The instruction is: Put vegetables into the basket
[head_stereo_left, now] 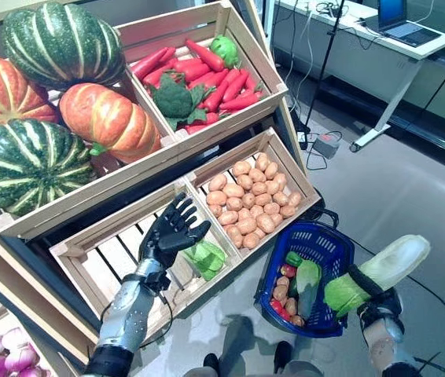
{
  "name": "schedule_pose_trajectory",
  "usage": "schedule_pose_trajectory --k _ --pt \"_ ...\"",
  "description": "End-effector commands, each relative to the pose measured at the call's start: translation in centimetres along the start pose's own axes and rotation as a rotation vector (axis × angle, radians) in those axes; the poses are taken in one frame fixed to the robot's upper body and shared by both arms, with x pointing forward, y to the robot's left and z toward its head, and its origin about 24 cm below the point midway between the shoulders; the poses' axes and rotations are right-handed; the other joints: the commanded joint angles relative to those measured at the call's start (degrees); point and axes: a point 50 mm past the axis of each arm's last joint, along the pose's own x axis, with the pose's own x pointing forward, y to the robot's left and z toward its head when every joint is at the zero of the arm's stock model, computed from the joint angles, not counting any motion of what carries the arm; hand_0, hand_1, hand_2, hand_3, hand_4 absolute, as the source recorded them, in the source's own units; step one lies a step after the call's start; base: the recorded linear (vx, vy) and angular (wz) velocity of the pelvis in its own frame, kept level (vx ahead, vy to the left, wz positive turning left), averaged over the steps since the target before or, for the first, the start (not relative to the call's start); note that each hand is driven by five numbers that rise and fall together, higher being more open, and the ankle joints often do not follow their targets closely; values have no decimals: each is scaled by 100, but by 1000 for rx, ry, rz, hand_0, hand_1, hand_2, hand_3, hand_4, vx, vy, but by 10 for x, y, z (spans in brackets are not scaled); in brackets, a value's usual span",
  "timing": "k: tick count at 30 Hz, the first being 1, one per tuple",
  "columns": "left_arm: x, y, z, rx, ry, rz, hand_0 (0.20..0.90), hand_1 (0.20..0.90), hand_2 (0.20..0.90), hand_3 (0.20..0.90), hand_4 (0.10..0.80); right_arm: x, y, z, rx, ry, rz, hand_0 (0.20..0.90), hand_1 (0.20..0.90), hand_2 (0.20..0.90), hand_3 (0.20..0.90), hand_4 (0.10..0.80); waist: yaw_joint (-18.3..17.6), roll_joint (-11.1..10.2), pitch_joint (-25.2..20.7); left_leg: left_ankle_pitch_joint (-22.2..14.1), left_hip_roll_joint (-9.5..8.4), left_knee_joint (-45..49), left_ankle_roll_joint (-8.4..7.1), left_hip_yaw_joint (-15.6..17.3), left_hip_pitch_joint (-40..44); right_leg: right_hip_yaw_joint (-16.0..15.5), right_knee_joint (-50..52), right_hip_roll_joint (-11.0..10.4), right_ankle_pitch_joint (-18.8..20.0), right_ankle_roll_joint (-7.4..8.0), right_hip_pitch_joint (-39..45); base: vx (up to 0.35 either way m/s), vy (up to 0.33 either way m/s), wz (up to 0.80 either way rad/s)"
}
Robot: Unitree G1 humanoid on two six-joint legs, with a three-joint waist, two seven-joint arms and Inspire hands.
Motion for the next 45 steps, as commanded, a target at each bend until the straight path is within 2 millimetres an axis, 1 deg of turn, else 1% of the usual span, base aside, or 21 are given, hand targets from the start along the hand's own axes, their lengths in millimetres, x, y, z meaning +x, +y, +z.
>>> schedule_pose_trajectory --k 1,2,5,7,11,15,18,19,22,23,24,25,26,29,30,31,32,33,38,41,45 --pt "30 -29 58 32 -306 -102 900 900 900 900 800 14 56 99 65 -387 107 300 300 300 300 400 175 151 384 -354 -165 207 141 -473 -420 -84 470 30 -822 -233 220 -188 -138 22" --pt "34 -33 67 52 -353 -106 900 900 900 900 800 16 66 112 60 -413 122 300 300 300 300 400 184 178 559 -360 -176 361 120 -515 -607 -84 583 22 -866 -258 107 -153 -110 23" --pt "38 -40 86 130 -447 -76 900 900 900 900 800 17 81 130 24 -451 156 300 300 300 300 400 195 213 847 -459 -197 869 70 -591 -1027 -105 896 -27 -980 -313 -147 -169 -97 26" --pt "45 -45 98 163 -497 -44 900 900 900 900 800 20 93 149 2 -464 180 300 300 300 300 400 169 264 1137 -538 -174 1357 26 -624 -1423 -93 1312 -78 -1083 -366 -484 -190 -67 23" --pt "53 -51 110 160 -551 -6 900 900 900 900 800 28 100 166 -49 -449 206 300 300 300 300 400 145 370 1488 -765 -175 2220 30 -669 -2124 -21 2069 -127 -1322 -485 -1150 -139 -53 9" --pt "57 -57 123 153 -599 2 900 900 900 900 800 30 107 184 -77 -444 208 300 300 300 300 400 135 457 1776 -922 -234 2815 98 -685 -2745 10 2799 -201 -1505 -540 -1862 -113 -38 -7" --pt "57 -63 133 161 -642 0 900 900 900 900 800 29 114 197 -86 -452 197 300 300 300 300 400 120 516 1797 -1003 -288 3220 177 -674 -3314 53 3420 -296 -1634 -595 -2555 -100 -14 -1" --pt "56 -64 134 163 -651 6 900 900 900 900 800 29 116 199 -96 -449 185 300 300 300 300 400 124 523 1797 -1046 -296 3261 172 -662 -3361 79 3508 -305 -1675 -580 -2636 -92 -7 0" --pt "56 -69 142 166 -699 23 900 900 900 900 800 30 117 210 -108 -440 157 300 300 300 300 400 102 572 1797 -1164 -298 3647 197 -605 -3823 60 4038 -419 -1828 -630 -3157 -84 4 5" --pt "54 -71 147 167 -732 34 900 900 900 900 800 31 114 217 -86 -435 138 300 300 300 300 400 101 616 1797 -1229 -294 3927 245 -555 -4137 31 4411 -529 -1924 -685 -3504 -106 18 1" --pt "54 -72 150 160 -747 43 900 900 900 900 800 31 114 220 -87 -436 134 300 300 300 300 400 94 635 1797 -1273 -294 4061 264 -540 -4279 48 4590 -571 -1978 -702 -3667 -109 24 -1" --pt "54 -72 152 153 -751 53 900 900 900 900 800 30 115 223 -100 -437 140 300 300 300 300 400 92 655 1797 -1332 -288 4213 287 -522 -4408 54 4761 -618 -2034 -721 -3803 0 0 0" --pt "53 -71 151 154 -746 54 900 900 900 900 800 31 115 222 -103 -433 138 300 300 300 300 400 100 654 1797 -1352 -289 4155 265 -524 -4314 73 4705 -598 -2042 -687 -3719 0 0 0" --pt "57 -76 152 165 -735 37 900 900 900 900 800 30 120 226 -176 -411 194 300 300 300 300 400 78 683 1797 -1506 -290 4684 367 -497 -4793 142 5309 -776 -2187 -755 -4233 -55 -8 0" --pt "57 -78 151 182 -725 23 900 900 900 900 800 30 120 227 -189 -418 236 719 719 719 719 679 94 683 1797 -1556 -304 4693 371 -504 -4758 180 5326 -766 -2209 -731 -4214 24 -45 3" --pt "56 -78 151 191 -725 19 900 900 900 900 800 29 121 230 -223 -437 269 900 900 900 900 800 91 679 1797 -1584 -311 4763 379 -506 -4816 197 5398 -777 -2229 -736 -4274 6 -49 2" --pt "56 -78 151 197 -724 18 900 900 900 900 800 28 121 231 -242 -452 275 900 900 900 900 800 76 679 1797 -1604 -319 4926 410 -500 -4981 207 5560 -814 -2251 -769 -4437 11 -31 2" --pt "56 -76 147 203 -712 26 900 900 900 900 800 28 120 230 -258 -454 270 900 900 900 900 800 83 683 1797 -1619 -319 4865 387 -505 -4891 228 5503 -786 -2246 -738 -4358 -16 -20 4" --pt "56 -70 146 247 -713 95 900 900 900 900 800 25 122 239 -235 -490 288 900 900 900 900 800 47 690 1797 -1651 -315 5069 419 -479 -5080 261 5707 -775 -2273 -782 -4563 3 -4 -1" --pt "61 -59 145 266 -677 211 900 900 900 900 800 21 129 248 -207 -514 328 900 900 900 900 800 40 693 1797 -1648 -304 5108 413 -472 -5090 253 5733 -768 -2274 -793 -4577 10 1 0" --pt "65 -48 152 344 -680 339 900 900 900 900 800 17 136 248 -183 -526 379 900 900 900 900 800 -3 652 1797 -1643 -263 5130 398 -443 -5054 290 5758 -722 -2273 -808 -4559 38 -11 -3"
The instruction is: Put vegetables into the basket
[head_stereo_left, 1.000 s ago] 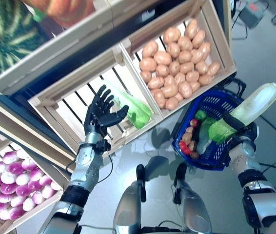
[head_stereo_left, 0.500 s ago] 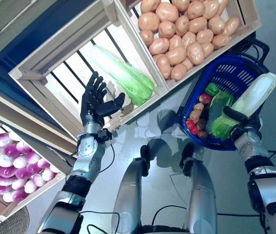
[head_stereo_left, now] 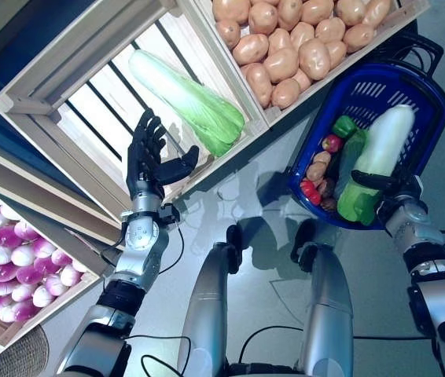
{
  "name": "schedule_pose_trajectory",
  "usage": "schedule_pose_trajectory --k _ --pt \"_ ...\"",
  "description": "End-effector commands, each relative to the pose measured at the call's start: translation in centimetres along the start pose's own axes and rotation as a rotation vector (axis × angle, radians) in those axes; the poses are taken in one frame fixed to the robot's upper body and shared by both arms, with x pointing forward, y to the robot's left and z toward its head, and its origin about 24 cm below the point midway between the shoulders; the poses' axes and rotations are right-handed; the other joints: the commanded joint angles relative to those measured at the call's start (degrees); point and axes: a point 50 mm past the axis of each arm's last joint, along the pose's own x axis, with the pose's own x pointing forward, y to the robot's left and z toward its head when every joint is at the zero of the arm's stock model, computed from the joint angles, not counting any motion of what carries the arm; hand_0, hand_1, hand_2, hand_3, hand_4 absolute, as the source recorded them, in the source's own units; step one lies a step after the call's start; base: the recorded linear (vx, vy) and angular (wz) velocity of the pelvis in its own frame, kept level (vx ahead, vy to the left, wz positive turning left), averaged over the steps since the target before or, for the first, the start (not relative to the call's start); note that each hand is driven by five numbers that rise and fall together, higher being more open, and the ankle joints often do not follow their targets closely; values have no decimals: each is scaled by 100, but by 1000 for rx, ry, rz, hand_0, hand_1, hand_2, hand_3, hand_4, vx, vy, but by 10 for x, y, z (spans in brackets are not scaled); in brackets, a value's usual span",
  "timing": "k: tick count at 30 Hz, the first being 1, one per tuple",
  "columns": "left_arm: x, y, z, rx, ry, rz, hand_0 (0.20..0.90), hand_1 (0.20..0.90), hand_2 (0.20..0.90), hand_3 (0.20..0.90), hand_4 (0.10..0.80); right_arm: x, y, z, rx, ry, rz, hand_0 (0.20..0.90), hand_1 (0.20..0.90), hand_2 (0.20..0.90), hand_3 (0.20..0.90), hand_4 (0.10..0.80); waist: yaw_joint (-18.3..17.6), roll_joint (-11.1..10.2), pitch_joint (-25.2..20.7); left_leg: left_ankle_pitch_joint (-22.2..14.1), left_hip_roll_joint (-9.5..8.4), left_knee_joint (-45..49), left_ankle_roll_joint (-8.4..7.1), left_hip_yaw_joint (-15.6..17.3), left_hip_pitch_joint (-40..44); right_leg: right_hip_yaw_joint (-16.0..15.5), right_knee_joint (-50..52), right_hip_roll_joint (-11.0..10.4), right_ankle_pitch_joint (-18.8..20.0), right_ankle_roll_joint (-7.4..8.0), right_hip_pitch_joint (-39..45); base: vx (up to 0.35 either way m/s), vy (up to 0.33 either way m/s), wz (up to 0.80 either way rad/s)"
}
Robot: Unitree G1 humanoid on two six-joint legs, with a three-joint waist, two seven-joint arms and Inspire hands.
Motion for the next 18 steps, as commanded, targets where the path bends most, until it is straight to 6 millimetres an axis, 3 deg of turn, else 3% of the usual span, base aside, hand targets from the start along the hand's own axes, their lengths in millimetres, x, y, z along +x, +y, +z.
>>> schedule_pose_trajectory --k 1,9,14,18 --pt "22 8 51 55 -235 90 900 900 900 900 800 -1 -5 67 17 -268 61 900 900 900 900 800 -52 148 -33 -398 -194 -50 171 127 242 -210 669 181 -919 -395 586 38 -6 2" --pt "50 29 71 383 -307 268 900 900 900 900 800 -3 -3 69 -10 -290 85 900 900 900 900 800 -251 145 -33 -299 -114 -100 99 220 325 -91 728 214 -906 -415 580 43 40 -3" --pt "71 40 111 690 -443 343 900 900 900 900 800 -4 -3 78 -57 -314 128 900 900 900 900 800 -374 186 -33 -274 -35 -190 59 373 360 61 682 289 -895 -420 503 39 77 -7" --pt "81 54 133 965 -511 413 900 900 900 900 800 -5 -5 73 -92 -305 150 900 900 900 900 800 -454 213 -33 -298 25 -185 31 482 358 187 714 336 -913 -414 410 17 87 -12"
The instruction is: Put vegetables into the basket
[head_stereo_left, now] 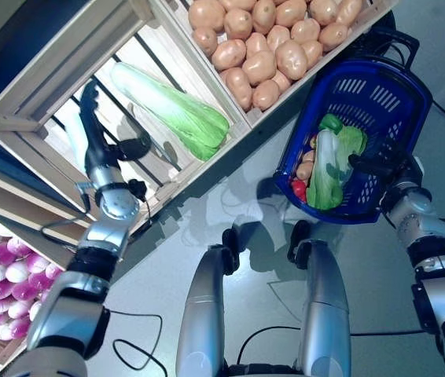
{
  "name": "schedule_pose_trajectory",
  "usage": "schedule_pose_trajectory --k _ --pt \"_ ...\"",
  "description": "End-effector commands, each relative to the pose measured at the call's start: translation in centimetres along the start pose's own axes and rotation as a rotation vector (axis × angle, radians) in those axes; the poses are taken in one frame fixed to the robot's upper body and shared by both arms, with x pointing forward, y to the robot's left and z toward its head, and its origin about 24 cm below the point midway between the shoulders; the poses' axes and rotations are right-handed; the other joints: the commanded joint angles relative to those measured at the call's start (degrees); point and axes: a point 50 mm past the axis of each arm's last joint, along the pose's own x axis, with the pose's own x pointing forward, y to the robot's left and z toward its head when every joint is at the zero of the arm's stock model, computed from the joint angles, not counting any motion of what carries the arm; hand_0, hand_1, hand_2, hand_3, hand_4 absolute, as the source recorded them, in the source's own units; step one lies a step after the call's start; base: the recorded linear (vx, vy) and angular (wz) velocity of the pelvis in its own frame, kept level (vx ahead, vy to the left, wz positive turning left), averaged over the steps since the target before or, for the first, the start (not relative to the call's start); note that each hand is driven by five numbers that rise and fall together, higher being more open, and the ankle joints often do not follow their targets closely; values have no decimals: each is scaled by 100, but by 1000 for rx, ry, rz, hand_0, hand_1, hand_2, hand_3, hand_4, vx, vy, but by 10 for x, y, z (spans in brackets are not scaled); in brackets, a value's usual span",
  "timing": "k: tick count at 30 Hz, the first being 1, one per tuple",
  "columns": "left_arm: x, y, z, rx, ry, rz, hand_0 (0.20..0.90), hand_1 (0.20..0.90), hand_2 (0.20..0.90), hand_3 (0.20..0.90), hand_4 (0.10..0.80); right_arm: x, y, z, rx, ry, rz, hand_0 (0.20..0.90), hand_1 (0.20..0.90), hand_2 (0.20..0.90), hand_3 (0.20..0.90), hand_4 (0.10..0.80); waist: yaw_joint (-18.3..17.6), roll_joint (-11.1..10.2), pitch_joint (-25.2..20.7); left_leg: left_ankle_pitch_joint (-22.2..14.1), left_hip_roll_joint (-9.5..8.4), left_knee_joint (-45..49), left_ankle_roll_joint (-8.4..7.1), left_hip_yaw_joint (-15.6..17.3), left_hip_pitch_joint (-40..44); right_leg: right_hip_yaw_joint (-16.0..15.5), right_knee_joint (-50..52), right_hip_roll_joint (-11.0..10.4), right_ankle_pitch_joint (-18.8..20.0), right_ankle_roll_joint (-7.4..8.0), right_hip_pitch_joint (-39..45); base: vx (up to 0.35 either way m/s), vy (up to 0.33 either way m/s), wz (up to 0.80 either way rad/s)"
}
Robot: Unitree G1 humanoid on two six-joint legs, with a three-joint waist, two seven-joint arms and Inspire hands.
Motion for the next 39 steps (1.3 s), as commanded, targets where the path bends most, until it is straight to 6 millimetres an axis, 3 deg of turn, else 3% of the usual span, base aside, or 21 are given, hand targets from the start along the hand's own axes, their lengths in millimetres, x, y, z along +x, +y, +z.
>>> schedule_pose_trajectory --k 1,6,13,19,31,39 --pt "43 54 35 259 -198 265 900 900 900 900 800 -2 -16 49 -76 -213 48 900 900 900 900 800 -165 237 -32 -211 -94 -300 44 327 321 -2 597 207 -867 -391 509 29 139 -23" --pt "57 73 34 605 -242 267 900 900 900 900 800 -4 -25 49 -107 -207 63 900 900 900 900 800 -253 322 -32 -181 -47 -416 22 464 300 143 520 263 -832 -358 379 23 113 -18" --pt "73 98 27 878 -198 265 900 900 900 900 800 -4 -31 63 -194 -228 114 900 900 900 900 800 -333 422 -32 -173 -9 -463 6 620 59 297 509 306 -790 -339 15 16 132 -8" --pt "82 109 29 1018 -186 243 900 900 900 900 800 -4 -32 72 -218 -237 121 900 900 900 900 800 -325 458 -32 -188 -15 -417 43 640 -221 355 509 331 -733 -315 -293 8 100 -3" --pt "78 129 -2 1175 25 130 900 900 900 900 800 -3 -28 73 -233 -229 130 900 900 900 900 800 -224 527 -32 -229 -91 -357 106 603 -564 407 539 303 -670 -265 -658 -4 64 2" --pt "77 137 -13 1246 145 23 900 900 900 900 800 -4 -37 88 -293 -244 106 900 900 900 900 800 -208 603 -32 -179 -128 -388 124 601 -734 443 510 300 -611 -248 -830 -4 80 1"
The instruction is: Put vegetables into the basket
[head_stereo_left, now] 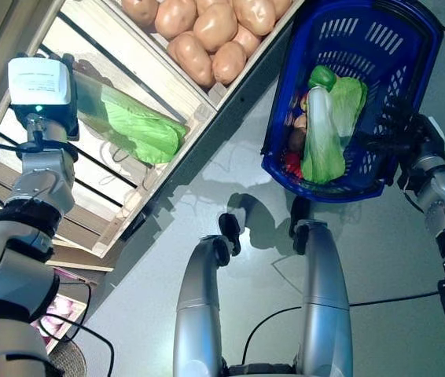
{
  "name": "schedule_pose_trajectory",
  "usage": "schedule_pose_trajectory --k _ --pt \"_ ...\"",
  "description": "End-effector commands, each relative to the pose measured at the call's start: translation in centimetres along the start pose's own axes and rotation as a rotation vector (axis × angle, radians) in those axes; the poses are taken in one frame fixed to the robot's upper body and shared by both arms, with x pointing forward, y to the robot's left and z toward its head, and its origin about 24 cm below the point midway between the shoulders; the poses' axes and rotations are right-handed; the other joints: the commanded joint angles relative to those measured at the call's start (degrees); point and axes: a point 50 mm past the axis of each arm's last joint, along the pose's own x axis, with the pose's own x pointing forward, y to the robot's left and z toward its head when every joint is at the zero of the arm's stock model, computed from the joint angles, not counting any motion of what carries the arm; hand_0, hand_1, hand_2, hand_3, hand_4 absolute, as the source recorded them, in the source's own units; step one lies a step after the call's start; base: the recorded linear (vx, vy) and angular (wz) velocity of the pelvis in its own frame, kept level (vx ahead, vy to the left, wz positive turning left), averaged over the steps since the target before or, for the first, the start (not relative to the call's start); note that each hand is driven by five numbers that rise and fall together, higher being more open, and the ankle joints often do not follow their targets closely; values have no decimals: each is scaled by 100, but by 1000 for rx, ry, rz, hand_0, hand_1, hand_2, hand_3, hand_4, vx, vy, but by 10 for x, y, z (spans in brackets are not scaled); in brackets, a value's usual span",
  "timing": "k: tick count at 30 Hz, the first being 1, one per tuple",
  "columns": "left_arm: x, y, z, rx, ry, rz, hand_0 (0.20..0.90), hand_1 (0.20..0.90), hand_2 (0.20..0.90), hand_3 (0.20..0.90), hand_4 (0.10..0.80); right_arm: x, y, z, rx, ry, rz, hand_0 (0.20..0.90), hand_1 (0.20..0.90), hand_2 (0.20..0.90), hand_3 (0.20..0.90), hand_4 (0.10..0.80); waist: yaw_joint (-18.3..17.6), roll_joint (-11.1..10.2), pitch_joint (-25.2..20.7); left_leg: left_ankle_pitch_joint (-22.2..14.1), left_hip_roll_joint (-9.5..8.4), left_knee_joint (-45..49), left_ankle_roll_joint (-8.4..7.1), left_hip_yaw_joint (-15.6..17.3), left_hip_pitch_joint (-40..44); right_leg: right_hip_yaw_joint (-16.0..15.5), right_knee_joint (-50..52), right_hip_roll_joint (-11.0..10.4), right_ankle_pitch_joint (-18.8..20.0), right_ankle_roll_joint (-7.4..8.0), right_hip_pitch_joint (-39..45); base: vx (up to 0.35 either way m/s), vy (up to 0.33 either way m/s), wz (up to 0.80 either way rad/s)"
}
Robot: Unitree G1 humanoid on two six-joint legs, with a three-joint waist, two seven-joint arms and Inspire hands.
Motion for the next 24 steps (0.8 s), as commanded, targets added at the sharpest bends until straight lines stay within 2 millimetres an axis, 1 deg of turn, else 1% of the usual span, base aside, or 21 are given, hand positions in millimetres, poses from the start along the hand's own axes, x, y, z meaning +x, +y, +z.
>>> schedule_pose_trajectory --k 1,2,7,10,13,17,19,24 --pt "4 33 -86 127 313 13 900 900 900 900 800 -6 -40 27 -124 -33 -85 900 900 900 900 800 -146 574 -32 -12 -280 -602 219 176 134 -46 138 157 -558 -148 451 -16 84 2" --pt "4 31 -87 127 316 -38 900 900 900 900 800 -6 -42 26 -140 -30 -94 900 900 900 900 800 -142 580 -32 -18 -281 -594 233 179 96 -44 131 152 -537 -135 410 -20 72 2" --pt "6 28 -83 121 281 -116 900 900 900 900 800 -6 -43 27 -169 -22 -103 900 900 900 900 800 -97 594 -32 -32 -286 -572 278 188 -30 -33 77 156 -459 -95 297 -25 53 3" --pt "8 32 -73 97 190 -96 900 900 900 900 800 -6 -41 27 -177 -28 -97 900 900 900 900 800 -89 608 -32 -53 -296 -536 296 188 -77 -11 109 156 -453 -73 246 -23 46 2" --pt "13 40 -53 62 55 -78 900 900 900 900 800 -6 -37 28 -274 -37 -74 900 900 900 900 800 -87 619 -32 -63 -293 -498 306 186 -141 8 130 147 -427 -56 183 -20 46 1" --pt "15 47 -45 34 -16 -50 900 900 900 900 800 -6 -39 34 -287 -50 -74 900 900 900 900 800 -80 635 -32 -67 -312 -492 318 164 -196 42 116 166 -404 -27 124 -10 47 4" --pt "15 51 -39 -8 -66 -27 900 900 900 900 800 -7 -42 36 -288 -62 -82 900 900 900 900 800 -89 630 -32 -50 -317 -500 331 150 -243 53 86 192 -370 -19 84 -9 50 3" --pt "14 49 -29 -92 -127 -40 900 900 900 900 800 -9 -45 34 -268 -73 -107 900 900 900 900 800 -100 612 -32 -61 -319 -481 340 142 -310 71 84 230 -342 0 17 -5 35 -1"
